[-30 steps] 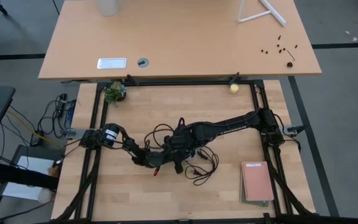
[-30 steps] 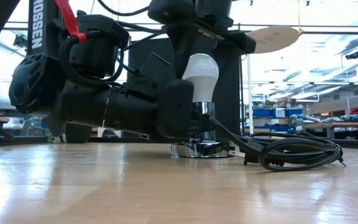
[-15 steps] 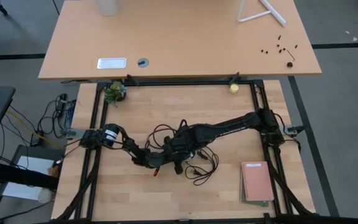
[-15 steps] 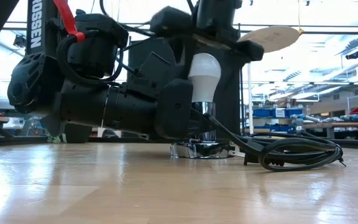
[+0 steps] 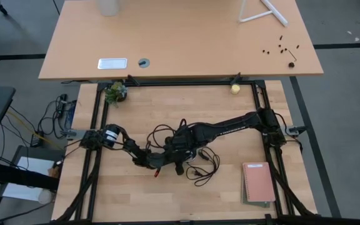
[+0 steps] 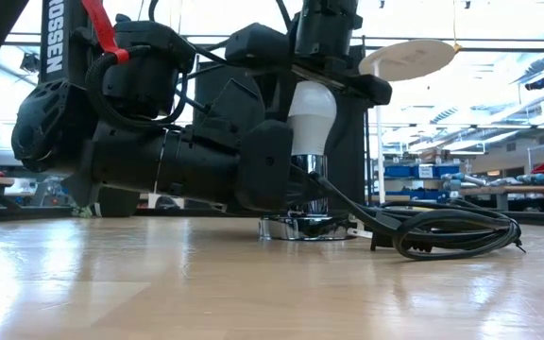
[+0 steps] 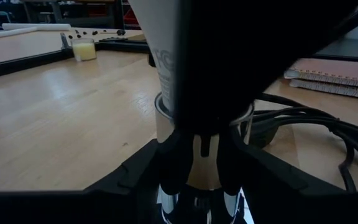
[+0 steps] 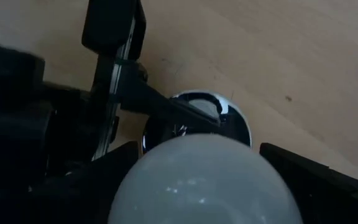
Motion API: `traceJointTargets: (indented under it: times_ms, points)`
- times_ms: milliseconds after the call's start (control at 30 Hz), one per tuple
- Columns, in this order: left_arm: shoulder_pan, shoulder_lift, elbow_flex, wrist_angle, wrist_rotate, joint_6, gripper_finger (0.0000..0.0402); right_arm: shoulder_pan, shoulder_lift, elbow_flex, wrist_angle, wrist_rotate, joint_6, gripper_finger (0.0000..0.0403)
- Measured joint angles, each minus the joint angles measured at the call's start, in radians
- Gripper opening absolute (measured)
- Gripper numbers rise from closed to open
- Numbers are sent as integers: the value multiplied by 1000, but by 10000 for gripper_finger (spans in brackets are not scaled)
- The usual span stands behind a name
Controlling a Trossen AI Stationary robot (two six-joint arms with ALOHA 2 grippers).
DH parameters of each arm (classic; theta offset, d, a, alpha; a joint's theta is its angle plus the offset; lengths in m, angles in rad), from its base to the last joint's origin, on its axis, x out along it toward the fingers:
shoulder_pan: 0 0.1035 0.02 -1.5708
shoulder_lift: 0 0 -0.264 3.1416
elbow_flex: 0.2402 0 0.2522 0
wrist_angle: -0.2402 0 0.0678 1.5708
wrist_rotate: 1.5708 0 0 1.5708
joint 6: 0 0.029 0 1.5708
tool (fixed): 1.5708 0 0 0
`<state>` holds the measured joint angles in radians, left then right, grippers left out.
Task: Screw lightbulb
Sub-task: Remove the light bulb from the lamp
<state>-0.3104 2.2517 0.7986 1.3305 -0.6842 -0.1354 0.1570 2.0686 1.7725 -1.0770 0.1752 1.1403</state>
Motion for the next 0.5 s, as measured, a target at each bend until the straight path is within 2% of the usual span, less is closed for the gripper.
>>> traceJointTargets:
  times_ms: [100,367,500]
  points:
    - [0,-1,0,-9,-1,0,193,-1,0,0,-2,-25,-14,326]
    - [0,-1,0,-15,-1,0,193,-5,0,0,-2,-73,-38,249]
    - [0,-1,0,-16,-1,-1,193,-11,0,0,-2,-98,-79,247]
